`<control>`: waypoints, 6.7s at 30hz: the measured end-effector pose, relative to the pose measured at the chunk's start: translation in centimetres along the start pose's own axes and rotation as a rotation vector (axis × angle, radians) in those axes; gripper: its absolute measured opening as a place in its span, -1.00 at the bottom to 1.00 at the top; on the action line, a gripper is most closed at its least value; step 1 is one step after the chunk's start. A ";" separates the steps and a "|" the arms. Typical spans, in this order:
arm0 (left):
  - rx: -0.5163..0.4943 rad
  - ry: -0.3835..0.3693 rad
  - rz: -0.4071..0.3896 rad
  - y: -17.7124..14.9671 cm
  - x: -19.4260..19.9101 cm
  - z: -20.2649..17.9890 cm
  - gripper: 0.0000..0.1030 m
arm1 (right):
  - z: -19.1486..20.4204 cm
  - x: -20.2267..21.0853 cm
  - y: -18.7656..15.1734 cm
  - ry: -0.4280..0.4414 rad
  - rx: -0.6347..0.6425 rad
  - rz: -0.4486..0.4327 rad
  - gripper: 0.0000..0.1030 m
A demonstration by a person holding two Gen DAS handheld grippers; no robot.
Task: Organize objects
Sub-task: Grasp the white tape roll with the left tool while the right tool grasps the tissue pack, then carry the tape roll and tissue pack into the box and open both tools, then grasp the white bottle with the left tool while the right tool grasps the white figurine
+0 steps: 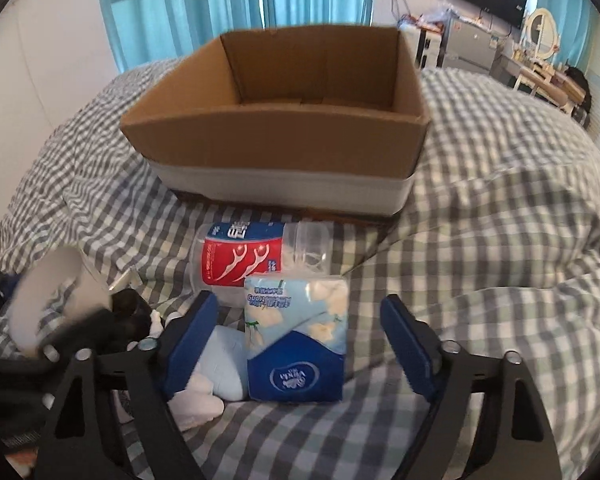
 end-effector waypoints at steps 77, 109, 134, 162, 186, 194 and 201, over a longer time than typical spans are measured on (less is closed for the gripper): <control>-0.117 -0.034 -0.192 21.3 -1.9 -2.5 0.56 | -3.2 6.9 22.5 0.085 0.022 -0.242 0.00; -0.093 -0.123 -0.099 21.7 -8.1 -2.5 0.91 | -4.7 -0.4 23.0 0.139 -0.063 -0.187 0.49; -0.071 -0.031 -0.338 17.6 18.3 -1.1 1.00 | -1.8 28.3 14.5 -0.026 0.038 -0.450 0.88; 0.016 0.023 -0.051 -3.2 4.9 1.4 1.00 | 0.3 9.7 -2.4 0.066 -0.008 -0.171 0.88; -0.220 -0.062 0.025 -7.0 2.0 -3.8 -0.09 | -0.5 5.2 -4.3 0.047 -0.063 -0.087 0.88; -0.097 -0.115 -0.024 -5.6 5.4 -0.8 -0.13 | 2.2 5.6 -3.8 0.060 0.019 -0.105 0.88; -0.041 -0.072 -0.053 -4.0 5.9 2.0 -0.13 | 5.9 2.6 -3.6 0.035 0.151 -0.030 0.78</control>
Point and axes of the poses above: each gripper's, at about its wrist camera, not at the fingertips, and x roughly against the way its jaws point, z to its left, y to its top, the point moved 5 cm from there along -x, roughly the way its jaws point, and after that the axes turned 6 degrees about z, right-handed, at the moved point
